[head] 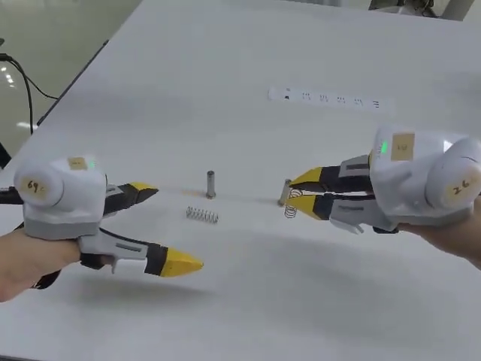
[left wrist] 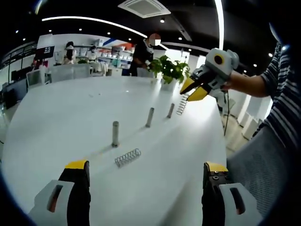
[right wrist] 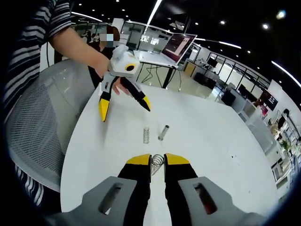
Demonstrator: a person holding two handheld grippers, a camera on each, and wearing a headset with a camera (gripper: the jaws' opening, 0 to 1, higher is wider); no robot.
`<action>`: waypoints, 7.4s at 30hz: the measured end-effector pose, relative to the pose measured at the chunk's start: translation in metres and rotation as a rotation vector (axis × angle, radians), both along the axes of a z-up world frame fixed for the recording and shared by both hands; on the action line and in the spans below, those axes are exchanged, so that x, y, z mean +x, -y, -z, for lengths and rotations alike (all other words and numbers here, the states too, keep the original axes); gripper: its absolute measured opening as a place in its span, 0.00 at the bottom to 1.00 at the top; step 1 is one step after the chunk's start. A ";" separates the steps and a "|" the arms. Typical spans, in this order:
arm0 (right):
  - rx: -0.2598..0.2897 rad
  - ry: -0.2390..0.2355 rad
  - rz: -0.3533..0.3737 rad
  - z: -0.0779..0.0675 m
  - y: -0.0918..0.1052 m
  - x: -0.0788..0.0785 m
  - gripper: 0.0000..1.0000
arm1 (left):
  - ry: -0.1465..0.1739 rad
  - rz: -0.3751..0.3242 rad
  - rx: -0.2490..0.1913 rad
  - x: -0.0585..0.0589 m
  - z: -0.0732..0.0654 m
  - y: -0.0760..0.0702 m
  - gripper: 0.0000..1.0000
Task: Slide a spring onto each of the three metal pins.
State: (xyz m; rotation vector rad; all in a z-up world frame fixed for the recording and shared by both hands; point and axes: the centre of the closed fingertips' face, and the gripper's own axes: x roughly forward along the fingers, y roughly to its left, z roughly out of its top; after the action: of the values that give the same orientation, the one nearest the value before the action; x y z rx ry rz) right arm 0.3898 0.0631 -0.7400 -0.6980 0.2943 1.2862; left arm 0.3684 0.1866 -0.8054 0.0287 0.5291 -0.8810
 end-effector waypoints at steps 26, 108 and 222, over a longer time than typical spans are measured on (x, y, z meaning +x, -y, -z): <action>-0.005 -0.095 0.069 -0.005 -0.005 0.052 0.07 | 0.000 -0.029 -0.004 -0.001 -0.002 -0.013 0.98; -0.080 -0.135 0.169 0.046 0.002 0.076 0.07 | 0.002 -0.058 -0.028 -0.003 -0.006 -0.019 0.98; -0.195 -0.399 0.068 0.057 -0.092 0.014 0.21 | -0.009 -0.035 -0.037 -0.013 -0.010 -0.018 0.98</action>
State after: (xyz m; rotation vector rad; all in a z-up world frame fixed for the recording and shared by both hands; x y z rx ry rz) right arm 0.4041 0.1546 -0.7966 -0.5845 0.7706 1.3375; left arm 0.3558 0.2047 -0.7954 -0.0183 0.5202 -0.8570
